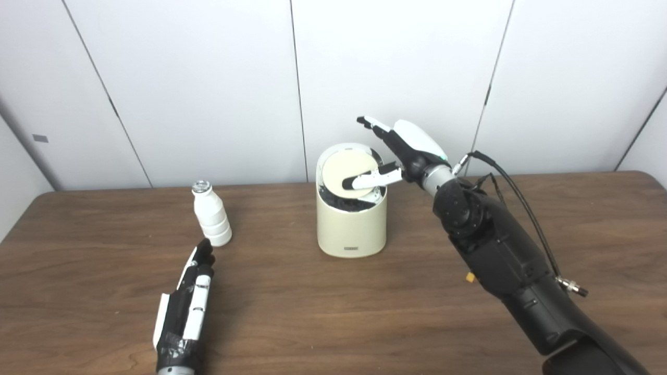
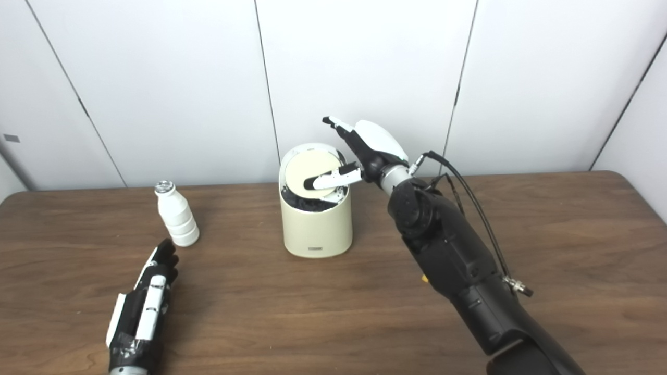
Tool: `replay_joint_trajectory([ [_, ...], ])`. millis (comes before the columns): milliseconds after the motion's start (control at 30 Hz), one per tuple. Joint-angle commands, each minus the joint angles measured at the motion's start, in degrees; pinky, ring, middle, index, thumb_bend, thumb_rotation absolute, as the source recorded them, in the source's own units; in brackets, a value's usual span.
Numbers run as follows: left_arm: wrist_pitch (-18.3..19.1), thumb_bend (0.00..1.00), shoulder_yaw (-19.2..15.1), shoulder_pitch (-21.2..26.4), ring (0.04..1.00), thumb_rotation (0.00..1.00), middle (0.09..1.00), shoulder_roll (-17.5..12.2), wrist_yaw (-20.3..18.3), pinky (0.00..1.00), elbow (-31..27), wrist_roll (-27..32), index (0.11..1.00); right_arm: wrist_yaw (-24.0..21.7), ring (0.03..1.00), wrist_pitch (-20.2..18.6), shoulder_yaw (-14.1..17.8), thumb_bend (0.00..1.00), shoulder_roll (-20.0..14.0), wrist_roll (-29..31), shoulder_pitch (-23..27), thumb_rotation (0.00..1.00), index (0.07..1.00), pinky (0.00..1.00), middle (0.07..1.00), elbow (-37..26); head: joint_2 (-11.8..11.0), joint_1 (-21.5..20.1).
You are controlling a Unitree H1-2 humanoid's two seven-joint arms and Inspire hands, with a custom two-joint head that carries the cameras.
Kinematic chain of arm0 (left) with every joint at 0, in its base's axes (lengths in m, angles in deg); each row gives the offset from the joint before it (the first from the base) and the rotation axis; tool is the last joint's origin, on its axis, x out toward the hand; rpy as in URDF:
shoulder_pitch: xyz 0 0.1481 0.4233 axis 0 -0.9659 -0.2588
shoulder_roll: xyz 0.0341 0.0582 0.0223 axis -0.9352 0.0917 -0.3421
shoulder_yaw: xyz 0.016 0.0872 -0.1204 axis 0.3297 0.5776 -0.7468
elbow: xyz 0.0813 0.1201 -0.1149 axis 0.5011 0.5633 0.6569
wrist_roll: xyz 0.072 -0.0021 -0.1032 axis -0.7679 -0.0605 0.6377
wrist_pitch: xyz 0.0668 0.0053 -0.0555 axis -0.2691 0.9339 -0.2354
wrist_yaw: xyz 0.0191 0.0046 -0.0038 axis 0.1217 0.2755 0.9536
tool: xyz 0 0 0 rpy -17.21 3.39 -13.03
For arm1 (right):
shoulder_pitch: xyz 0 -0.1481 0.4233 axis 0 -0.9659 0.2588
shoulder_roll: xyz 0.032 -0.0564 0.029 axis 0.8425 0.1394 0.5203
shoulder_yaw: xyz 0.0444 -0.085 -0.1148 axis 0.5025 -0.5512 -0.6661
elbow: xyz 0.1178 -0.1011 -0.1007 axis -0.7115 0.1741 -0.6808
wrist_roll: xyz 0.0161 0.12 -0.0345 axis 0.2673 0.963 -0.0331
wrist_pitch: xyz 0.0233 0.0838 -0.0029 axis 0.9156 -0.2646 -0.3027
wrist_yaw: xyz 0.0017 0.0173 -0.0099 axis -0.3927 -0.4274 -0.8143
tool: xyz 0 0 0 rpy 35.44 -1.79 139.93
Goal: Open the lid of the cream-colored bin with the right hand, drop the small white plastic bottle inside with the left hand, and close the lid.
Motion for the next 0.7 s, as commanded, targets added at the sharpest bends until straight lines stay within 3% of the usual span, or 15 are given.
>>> replay_joint_trajectory([
  [0,-0.8,0.37,1.3,-2.1,0.981,0.79,0.974,2.0,0.3,1.0,2.5,0.6,0.964,0.1,0.952,0.3,-0.4,0.79,-1.7,-2.2,2.2,0.15,0.946,0.89,0.94,0.8,0.3,-0.1],
  [133,-1.1,0.36,1.3,-2.3,0.976,0.8,0.973,2.0,0.2,1.0,2.4,0.2,0.964,0.1,0.96,-0.2,-1.1,0.81,-2.4,-3.1,2.4,0.03,0.95,0.92,0.945,1.7,0.5,-0.1],
  [267,-0.8,0.38,1.4,-2.5,0.974,0.81,0.972,1.9,0.5,1.0,1.9,-0.5,0.964,0.3,0.964,-0.1,-1.3,0.8,-2.8,-3.3,2.3,0.04,0.952,0.93,0.95,1.8,0.8,-0.1],
  [467,-0.5,0.41,1.4,-2.4,0.972,0.77,0.971,1.9,0.6,1.0,1.9,-0.4,0.958,1.2,0.953,1.0,0.2,0.7,-1.9,-1.0,1.8,0.29,0.944,0.9,0.946,1.3,0.8,-0.1],
  [667,-0.8,0.4,1.5,-2.5,0.978,0.75,0.976,1.6,0.1,1.0,1.7,-0.1,0.965,3.0,0.911,0.9,3.1,0.65,-0.1,0.8,2.0,0.46,0.924,0.84,0.927,0.5,0.9,0.2],
])
